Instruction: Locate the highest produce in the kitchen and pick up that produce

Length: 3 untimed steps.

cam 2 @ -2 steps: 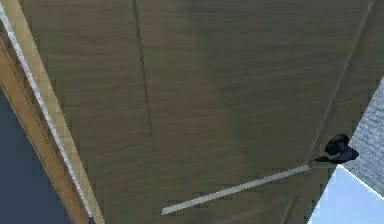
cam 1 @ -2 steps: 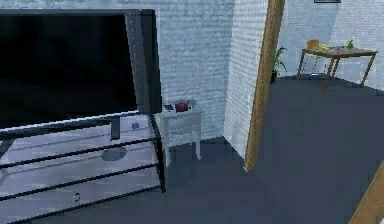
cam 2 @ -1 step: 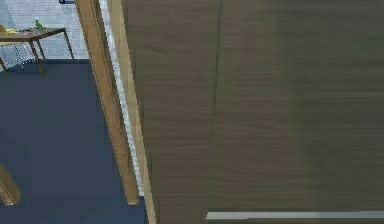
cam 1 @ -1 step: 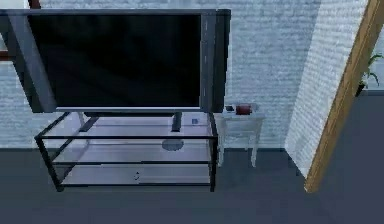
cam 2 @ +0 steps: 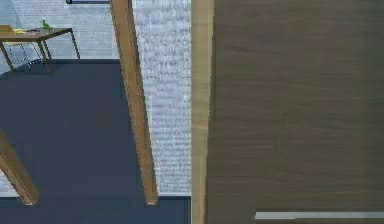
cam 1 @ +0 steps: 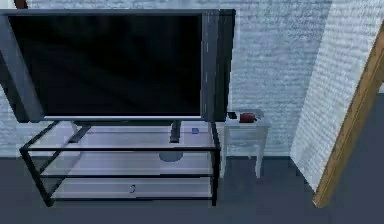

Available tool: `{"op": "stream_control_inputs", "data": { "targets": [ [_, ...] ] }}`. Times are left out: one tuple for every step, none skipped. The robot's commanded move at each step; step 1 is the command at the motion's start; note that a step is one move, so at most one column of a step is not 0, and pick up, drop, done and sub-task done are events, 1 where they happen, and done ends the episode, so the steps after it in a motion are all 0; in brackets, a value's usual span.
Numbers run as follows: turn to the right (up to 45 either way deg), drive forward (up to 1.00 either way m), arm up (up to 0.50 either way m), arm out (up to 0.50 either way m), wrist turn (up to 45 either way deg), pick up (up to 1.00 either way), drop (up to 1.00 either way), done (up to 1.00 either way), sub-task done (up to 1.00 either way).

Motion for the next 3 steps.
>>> {"op": "stream_control_inputs", "data": {
  "targets": [
    [42.0,0.00,0.00,0.00,0.0,0.00,0.00,0.00,0.00],
    [0.0,1.00,0.00,0.00,0.0,0.00,0.00,0.00,0.00],
    [33.0,0.00,0.00,0.00,0.0,0.00,0.00,0.00,0.00]
  ]
}}
